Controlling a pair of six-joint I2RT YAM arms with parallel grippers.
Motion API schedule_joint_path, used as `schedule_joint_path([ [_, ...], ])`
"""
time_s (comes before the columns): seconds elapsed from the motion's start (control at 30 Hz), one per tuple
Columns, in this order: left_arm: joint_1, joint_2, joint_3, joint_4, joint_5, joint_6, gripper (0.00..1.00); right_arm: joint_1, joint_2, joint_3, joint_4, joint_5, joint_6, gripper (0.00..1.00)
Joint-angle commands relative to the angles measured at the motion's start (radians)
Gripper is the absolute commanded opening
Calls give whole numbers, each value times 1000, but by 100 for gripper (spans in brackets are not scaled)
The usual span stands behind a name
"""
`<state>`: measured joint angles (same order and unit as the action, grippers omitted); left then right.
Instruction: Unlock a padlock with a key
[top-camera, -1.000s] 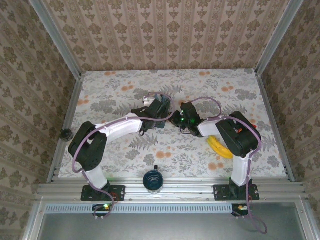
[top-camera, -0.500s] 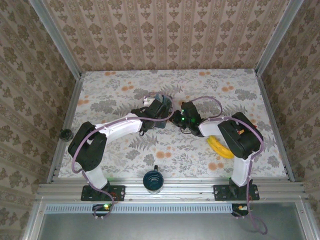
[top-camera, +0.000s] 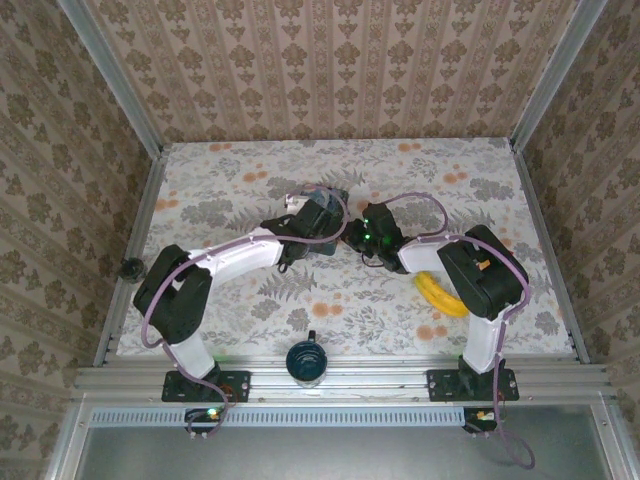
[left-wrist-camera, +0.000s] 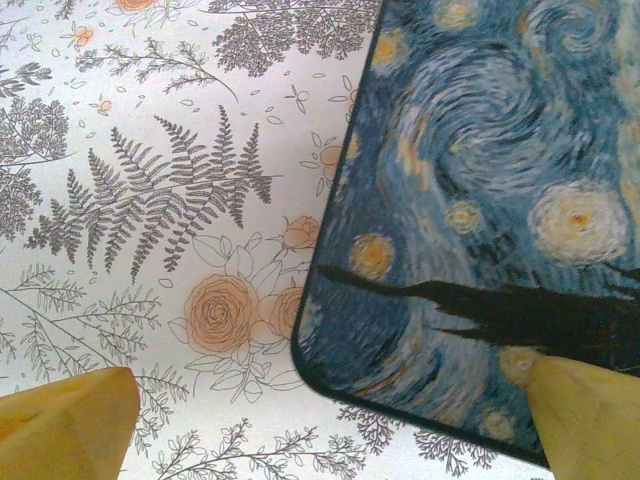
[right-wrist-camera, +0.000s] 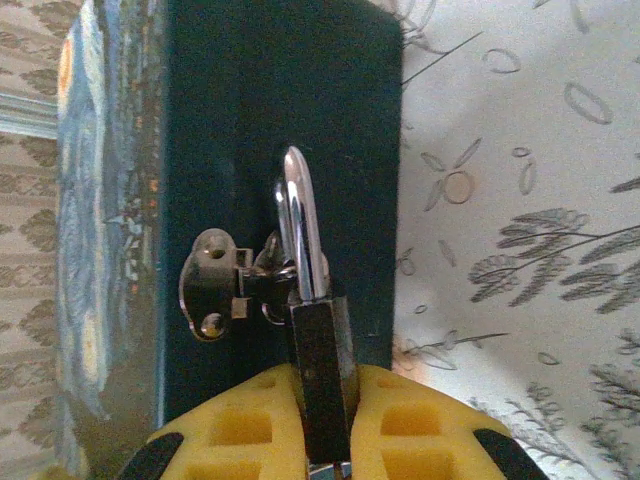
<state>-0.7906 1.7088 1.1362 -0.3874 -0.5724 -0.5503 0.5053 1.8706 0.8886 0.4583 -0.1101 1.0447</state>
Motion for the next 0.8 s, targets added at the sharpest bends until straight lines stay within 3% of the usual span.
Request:
schedule_joint_path([
  [0.0, 14, -3, -41, -108, 6, 0, 100, -27, -59, 0, -44, 158, -60, 0],
  [0.23, 18, -1, -38, -104, 9, -2, 100, -18, -25, 67, -219, 55, -233, 0],
  [0.47, 17, -1, -27, -104, 12, 1, 100, 35, -54, 67, -406, 227, -352, 0],
  [0.77, 16, -4, -23, -106, 20, -1, 100, 35, -30, 65, -370, 331, -307, 0],
])
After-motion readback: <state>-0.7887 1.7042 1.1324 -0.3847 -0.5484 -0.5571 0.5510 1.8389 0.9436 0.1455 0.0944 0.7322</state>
